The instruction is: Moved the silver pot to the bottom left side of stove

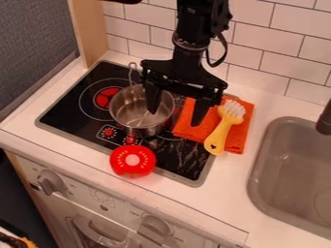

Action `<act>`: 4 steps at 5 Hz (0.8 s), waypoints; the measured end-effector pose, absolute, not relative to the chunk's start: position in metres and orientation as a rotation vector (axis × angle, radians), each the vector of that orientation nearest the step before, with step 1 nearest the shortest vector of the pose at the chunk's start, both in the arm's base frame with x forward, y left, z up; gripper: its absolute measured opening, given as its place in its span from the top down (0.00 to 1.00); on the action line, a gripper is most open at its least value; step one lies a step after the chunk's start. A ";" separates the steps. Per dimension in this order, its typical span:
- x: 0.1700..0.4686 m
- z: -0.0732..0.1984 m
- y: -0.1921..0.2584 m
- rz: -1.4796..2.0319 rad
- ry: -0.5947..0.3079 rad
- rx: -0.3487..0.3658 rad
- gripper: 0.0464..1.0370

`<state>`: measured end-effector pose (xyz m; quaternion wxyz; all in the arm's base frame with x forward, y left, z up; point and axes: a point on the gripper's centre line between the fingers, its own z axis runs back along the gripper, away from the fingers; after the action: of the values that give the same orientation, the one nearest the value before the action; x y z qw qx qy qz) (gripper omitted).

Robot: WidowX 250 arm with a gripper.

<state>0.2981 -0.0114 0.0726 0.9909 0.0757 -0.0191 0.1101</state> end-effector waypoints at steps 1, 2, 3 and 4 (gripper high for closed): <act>0.294 0.063 -0.013 0.202 -0.005 0.148 0.04; 0.290 0.051 0.019 0.176 -0.009 0.096 0.04; 0.290 0.049 0.029 0.122 -0.002 0.136 0.04; 0.290 0.032 0.031 0.055 0.043 0.144 0.04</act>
<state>0.2898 0.0313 0.0316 0.9968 0.0721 0.0215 0.0274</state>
